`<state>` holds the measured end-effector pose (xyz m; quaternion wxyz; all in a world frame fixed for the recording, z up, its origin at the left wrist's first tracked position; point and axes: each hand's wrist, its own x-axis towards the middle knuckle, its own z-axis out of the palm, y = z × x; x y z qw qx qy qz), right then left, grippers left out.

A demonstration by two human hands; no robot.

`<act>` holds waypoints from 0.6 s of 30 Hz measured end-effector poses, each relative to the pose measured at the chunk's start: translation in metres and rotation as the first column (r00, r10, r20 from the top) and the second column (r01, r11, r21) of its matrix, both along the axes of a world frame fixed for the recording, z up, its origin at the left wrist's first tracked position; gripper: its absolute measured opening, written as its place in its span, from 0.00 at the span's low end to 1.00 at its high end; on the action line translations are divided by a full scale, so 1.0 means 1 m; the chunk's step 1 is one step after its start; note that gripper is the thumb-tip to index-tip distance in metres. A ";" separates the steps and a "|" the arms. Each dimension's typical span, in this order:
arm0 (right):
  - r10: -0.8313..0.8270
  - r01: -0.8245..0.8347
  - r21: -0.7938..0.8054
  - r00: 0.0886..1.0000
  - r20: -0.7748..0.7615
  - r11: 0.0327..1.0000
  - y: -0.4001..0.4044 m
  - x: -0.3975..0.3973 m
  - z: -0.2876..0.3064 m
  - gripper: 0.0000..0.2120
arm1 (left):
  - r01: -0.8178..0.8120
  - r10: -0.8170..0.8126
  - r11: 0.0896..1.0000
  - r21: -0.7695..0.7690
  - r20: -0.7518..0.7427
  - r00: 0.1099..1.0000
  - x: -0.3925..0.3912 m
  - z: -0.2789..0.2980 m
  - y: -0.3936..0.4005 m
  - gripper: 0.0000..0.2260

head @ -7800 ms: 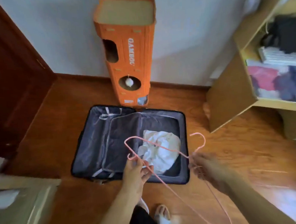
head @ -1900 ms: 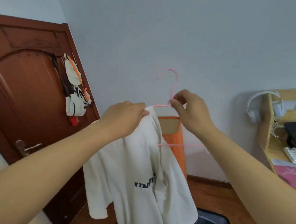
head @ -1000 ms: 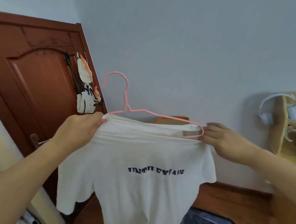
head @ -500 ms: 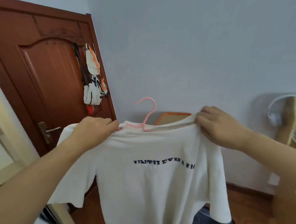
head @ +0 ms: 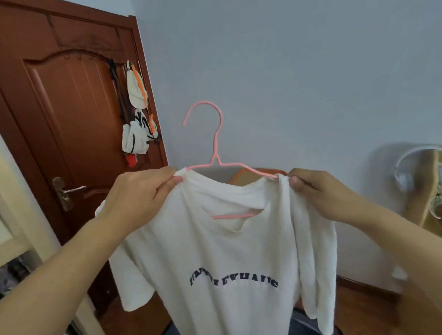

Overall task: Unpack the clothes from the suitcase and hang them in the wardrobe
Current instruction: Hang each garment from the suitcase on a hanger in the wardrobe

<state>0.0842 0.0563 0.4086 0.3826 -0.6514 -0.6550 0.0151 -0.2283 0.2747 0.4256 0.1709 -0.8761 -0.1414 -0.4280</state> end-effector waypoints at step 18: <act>-0.255 0.226 -0.136 0.929 -0.267 0.965 -0.010 -0.002 -0.145 0.32 | -0.244 0.251 0.967 -0.067 0.108 0.962 -0.034 -0.011 -0.010 0.19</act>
